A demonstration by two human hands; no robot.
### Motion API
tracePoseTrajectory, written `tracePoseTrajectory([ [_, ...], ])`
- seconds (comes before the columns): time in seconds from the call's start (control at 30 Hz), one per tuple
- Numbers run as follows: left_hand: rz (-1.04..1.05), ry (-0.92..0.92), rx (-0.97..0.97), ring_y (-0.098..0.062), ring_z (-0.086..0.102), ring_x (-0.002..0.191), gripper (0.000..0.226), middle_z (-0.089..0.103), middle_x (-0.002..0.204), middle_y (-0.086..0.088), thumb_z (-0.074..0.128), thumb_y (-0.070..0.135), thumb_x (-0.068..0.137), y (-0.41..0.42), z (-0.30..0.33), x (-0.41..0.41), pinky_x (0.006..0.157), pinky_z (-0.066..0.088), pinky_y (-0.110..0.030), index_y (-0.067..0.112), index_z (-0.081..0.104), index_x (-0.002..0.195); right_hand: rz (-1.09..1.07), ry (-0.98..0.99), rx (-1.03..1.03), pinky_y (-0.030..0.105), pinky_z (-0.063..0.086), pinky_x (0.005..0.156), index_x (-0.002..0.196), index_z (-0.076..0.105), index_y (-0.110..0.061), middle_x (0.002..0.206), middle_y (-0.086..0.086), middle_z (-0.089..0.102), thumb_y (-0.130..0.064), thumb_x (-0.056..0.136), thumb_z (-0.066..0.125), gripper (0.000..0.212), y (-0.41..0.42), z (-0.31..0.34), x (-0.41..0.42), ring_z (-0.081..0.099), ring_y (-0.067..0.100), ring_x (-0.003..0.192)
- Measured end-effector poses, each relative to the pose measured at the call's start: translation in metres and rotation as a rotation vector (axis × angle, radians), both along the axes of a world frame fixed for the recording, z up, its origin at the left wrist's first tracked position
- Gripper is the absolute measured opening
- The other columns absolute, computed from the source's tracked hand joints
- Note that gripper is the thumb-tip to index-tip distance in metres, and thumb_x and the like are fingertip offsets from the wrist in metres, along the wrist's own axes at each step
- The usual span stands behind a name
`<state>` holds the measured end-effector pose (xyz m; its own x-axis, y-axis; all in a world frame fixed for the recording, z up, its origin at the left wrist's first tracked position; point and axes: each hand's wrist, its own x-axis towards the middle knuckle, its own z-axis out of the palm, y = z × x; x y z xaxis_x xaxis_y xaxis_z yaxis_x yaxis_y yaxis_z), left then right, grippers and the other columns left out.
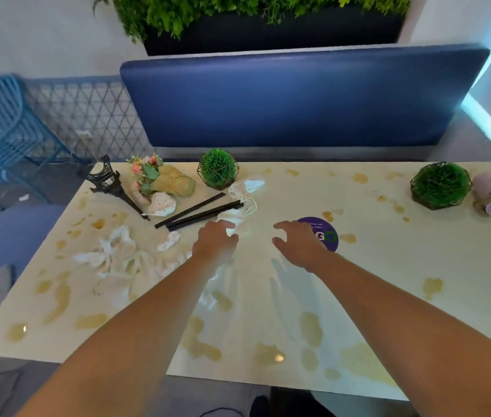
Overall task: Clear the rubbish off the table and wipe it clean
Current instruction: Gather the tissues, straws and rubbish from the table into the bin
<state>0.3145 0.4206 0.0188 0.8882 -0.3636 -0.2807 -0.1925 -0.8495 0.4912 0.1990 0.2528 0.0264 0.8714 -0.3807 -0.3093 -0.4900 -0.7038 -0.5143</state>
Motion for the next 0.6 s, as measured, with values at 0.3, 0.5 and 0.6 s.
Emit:
tracePoseTrajectory([
  [0.3, 0.131, 0.105, 0.045, -0.023, 0.031, 0.133, 0.059, 0.029, 0.14, -0.006, 0.062, 0.031, 0.09, -0.013, -0.014, 0.031, 0.101, 0.038, -0.037, 0.025, 0.036, 0.142, 0.061, -0.091, 0.095, 0.036, 0.055, 0.076, 0.122, 0.06, -0.027, 0.119, -0.001, 0.059, -0.033, 0.096, 0.051, 0.027, -0.026, -0.014, 0.072, 0.055, 0.019, 0.107],
  [0.5, 0.155, 0.115, 0.089, -0.026, 0.029, 0.134, 0.07, 0.023, 0.143, -0.006, 0.062, 0.033, 0.09, -0.027, -0.03, 0.043, 0.103, 0.036, -0.041, 0.03, 0.023, 0.149, 0.12, -0.114, 0.085, 0.038, 0.052, 0.08, 0.115, 0.055, -0.03, 0.108, 0.0, 0.052, -0.024, 0.094, 0.054, 0.023, -0.04, -0.024, 0.109, 0.051, 0.021, 0.105],
  [0.6, 0.149, 0.096, 0.072, -0.025, 0.034, 0.133, 0.071, 0.028, 0.142, -0.005, 0.062, 0.033, 0.09, -0.028, -0.039, 0.048, 0.1, 0.037, -0.04, 0.035, 0.023, 0.15, 0.197, -0.115, 0.019, 0.04, 0.051, 0.084, 0.127, 0.05, -0.035, 0.117, 0.002, 0.047, -0.023, 0.094, 0.052, 0.035, -0.04, -0.029, 0.124, 0.05, 0.023, 0.11],
])
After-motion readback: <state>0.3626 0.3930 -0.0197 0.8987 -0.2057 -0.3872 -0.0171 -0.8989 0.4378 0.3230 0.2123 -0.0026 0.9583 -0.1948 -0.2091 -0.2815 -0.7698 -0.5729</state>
